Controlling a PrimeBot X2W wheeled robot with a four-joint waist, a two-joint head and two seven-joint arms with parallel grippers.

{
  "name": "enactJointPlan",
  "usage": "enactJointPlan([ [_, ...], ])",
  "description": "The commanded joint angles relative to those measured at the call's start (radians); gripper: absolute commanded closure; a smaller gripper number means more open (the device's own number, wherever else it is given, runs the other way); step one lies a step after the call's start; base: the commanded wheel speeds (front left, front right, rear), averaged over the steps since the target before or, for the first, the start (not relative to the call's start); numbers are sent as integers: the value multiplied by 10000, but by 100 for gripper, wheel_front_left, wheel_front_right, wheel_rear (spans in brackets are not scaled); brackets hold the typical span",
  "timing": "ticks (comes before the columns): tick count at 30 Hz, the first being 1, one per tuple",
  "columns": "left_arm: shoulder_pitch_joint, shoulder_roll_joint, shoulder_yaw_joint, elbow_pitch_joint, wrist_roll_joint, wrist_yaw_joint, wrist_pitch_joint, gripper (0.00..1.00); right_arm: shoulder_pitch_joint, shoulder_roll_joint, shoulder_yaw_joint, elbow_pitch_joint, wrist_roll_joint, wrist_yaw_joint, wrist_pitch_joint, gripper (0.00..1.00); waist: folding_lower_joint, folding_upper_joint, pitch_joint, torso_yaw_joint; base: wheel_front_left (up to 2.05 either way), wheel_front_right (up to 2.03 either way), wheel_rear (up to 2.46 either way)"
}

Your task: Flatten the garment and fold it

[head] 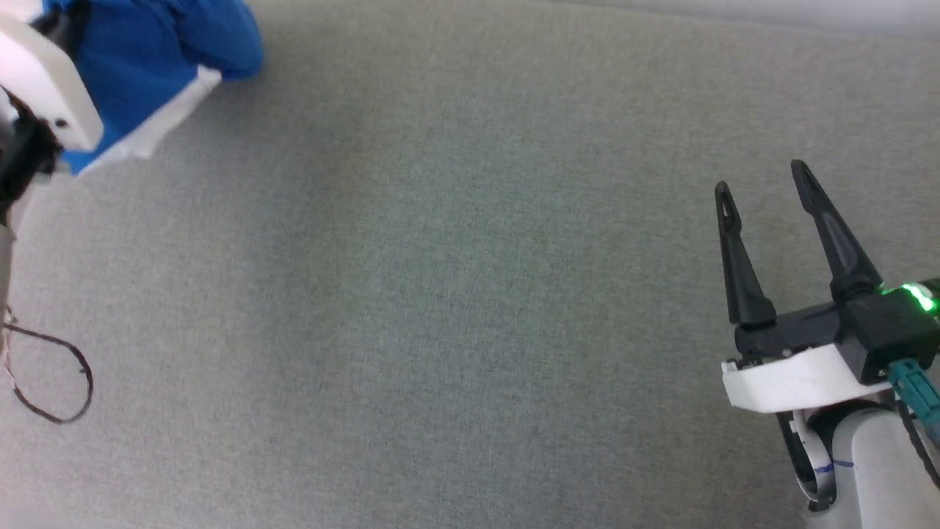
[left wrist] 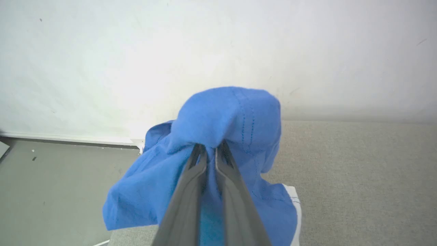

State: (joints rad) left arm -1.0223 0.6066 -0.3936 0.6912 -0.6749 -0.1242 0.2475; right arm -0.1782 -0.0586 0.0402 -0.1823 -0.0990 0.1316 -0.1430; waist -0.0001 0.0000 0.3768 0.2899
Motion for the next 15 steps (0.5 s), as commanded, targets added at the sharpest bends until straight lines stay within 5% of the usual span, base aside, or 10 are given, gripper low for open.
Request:
enactJointPlan([
  [1,-342,102,34,-254,4,-61,27,100,177,43,-88,179,132,-9,-203,0,1,0,-1281,-598,0,0,0],
  [8,-1065,21,-307,-1374,31,-63,706,100,684,79,-452,691,822,-9,-601,0,1,0,-2347,-1352,0,0,0],
  [15,-1116,-754,-795,-2477,-91,89,1299,100,1073,82,-968,797,1172,-9,-808,0,1,0,-2968,-2235,0,0,0],
])
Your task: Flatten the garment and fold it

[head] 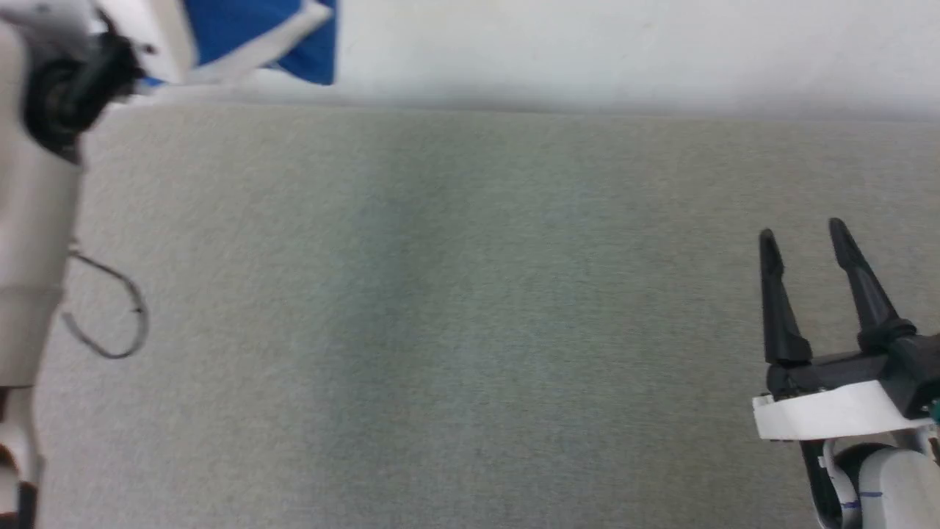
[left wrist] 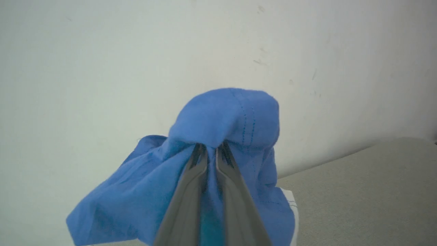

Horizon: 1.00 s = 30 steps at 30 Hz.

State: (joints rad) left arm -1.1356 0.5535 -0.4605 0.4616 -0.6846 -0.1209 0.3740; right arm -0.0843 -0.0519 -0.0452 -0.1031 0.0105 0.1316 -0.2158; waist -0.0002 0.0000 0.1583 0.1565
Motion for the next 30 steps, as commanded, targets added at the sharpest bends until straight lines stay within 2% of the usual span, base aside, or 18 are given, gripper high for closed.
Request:
enactJointPlan([
  [1,126,-369,-207,-322,-17,109,69,100,187,15,-208,-3,109,-9,-98,0,2,0,-840,-1031,0,0,0],
  [5,806,-826,-678,-969,27,267,153,100,352,15,-441,-10,246,-9,-151,0,2,0,-949,-1568,0,0,0],
  [11,2558,-1501,-1244,-1846,-19,757,-250,100,570,15,-591,-24,379,-9,-198,0,2,0,-927,-2215,0,0,0],
  [18,4404,-2263,-1898,-2407,-119,925,-1096,100,574,16,-559,-58,438,-9,-221,0,2,0,-689,-2505,0,0,0],
  [21,5120,-2624,-2350,-2167,40,984,-1507,100,537,16,-536,-42,471,-9,-228,0,2,0,-599,-2532,0,0,0],
  [25,5877,-3018,-3093,-1059,537,1260,-1771,100,429,16,-420,32,517,-9,-218,0,2,0,-520,-2528,0,0,0],
  [30,6283,-3669,-3240,96,334,1402,-2047,100,276,16,-318,108,535,-9,-208,0,2,0,-463,-2457,0,0,0],
])
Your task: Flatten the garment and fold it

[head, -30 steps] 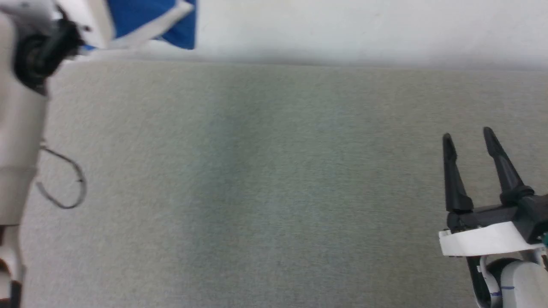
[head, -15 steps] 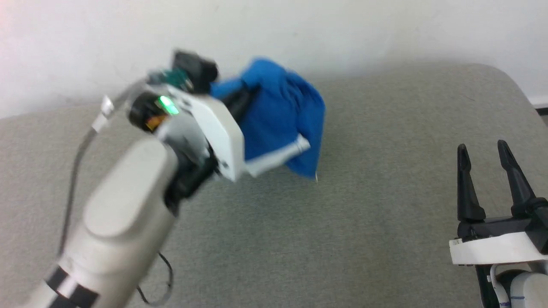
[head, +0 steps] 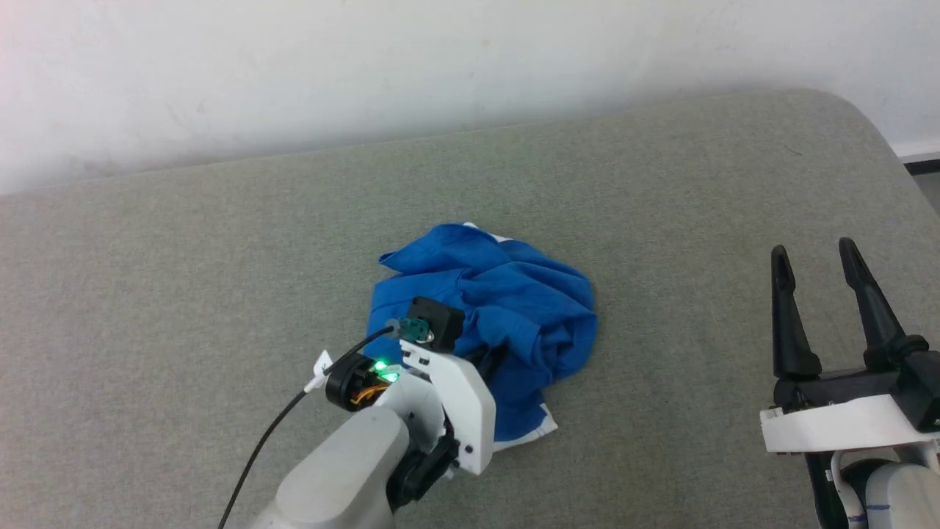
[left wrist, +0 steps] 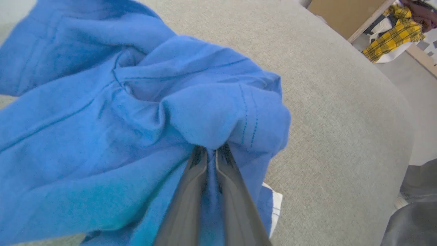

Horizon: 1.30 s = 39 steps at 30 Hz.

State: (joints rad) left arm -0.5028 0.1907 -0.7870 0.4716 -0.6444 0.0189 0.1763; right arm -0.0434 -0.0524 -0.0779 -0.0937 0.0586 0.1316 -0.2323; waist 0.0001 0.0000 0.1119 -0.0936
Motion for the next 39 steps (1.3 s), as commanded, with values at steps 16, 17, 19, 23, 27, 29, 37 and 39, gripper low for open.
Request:
enactJointPlan([
  [16,931,1144,2218,-3234,-237,1226,-2869,0,195,22,-12,99,70,-9,53,0,-1,0,-583,356,0,0,0],
  [17,1236,1305,2380,-3544,-143,1397,-3219,0,231,22,-13,91,81,-9,50,0,-1,0,-603,352,0,0,0],
  [19,1938,1553,2724,-4050,-20,1719,-3831,0,334,22,-52,69,109,-9,42,0,-1,0,-635,357,0,0,0],
  [23,3382,1936,3375,-4749,644,2348,-4327,0,614,22,-105,72,167,-9,42,0,-1,0,-644,387,0,0,0],
  [27,4801,1767,4327,-5420,1735,2818,-4374,0,911,22,-147,131,276,-9,50,0,-1,0,-582,419,0,0,0],
  [29,5483,1487,4756,-5581,2139,2816,-4376,0,1060,22,-149,180,325,-9,46,0,-1,0,-552,453,0,0,0],
  [37,6199,618,5615,-5650,3216,2087,-4379,0,1195,22,26,248,355,-9,66,0,-1,0,-519,689,0,0,0],
  [39,6096,487,5772,-5689,3432,1906,-4379,0,1021,22,172,192,352,-9,170,0,-1,0,-458,749,0,0,0],
])
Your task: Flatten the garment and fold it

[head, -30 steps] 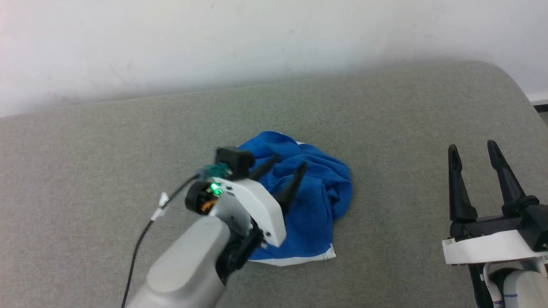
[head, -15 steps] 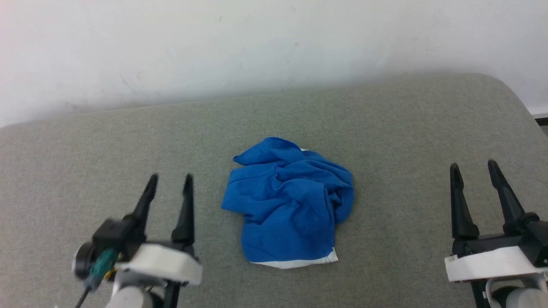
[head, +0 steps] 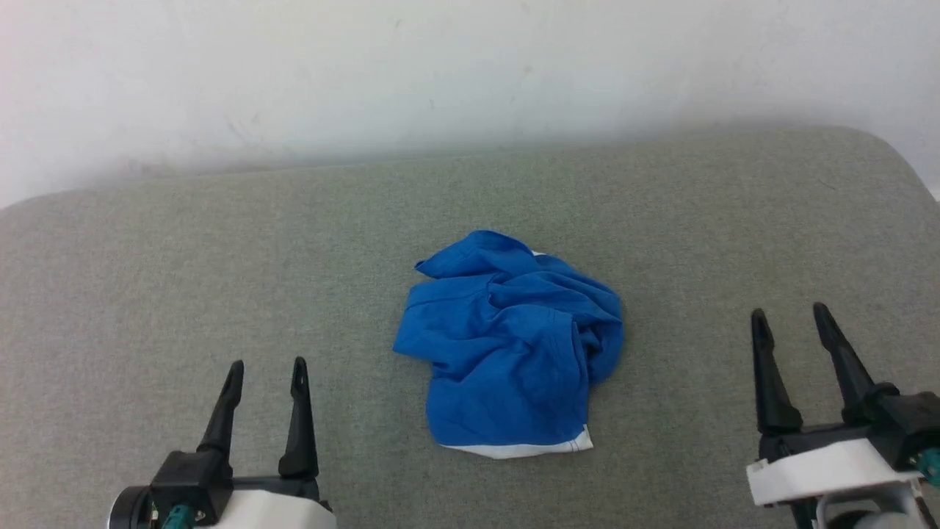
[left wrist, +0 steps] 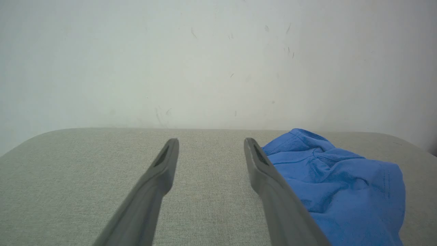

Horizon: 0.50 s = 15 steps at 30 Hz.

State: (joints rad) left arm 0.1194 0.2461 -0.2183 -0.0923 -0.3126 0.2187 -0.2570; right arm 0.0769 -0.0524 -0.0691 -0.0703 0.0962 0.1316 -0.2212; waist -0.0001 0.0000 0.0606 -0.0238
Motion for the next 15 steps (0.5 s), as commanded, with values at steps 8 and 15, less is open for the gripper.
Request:
enactJointPlan([
  [8,-532,-805,532,139,515,-840,-46,0,-670,22,1390,585,104,-9,2205,0,1,0,436,509,0,0,0],
  [15,-660,-1320,851,431,793,-1379,-47,0,-507,-338,2116,1171,350,-9,3850,0,1,0,817,1061,0,0,0],
])
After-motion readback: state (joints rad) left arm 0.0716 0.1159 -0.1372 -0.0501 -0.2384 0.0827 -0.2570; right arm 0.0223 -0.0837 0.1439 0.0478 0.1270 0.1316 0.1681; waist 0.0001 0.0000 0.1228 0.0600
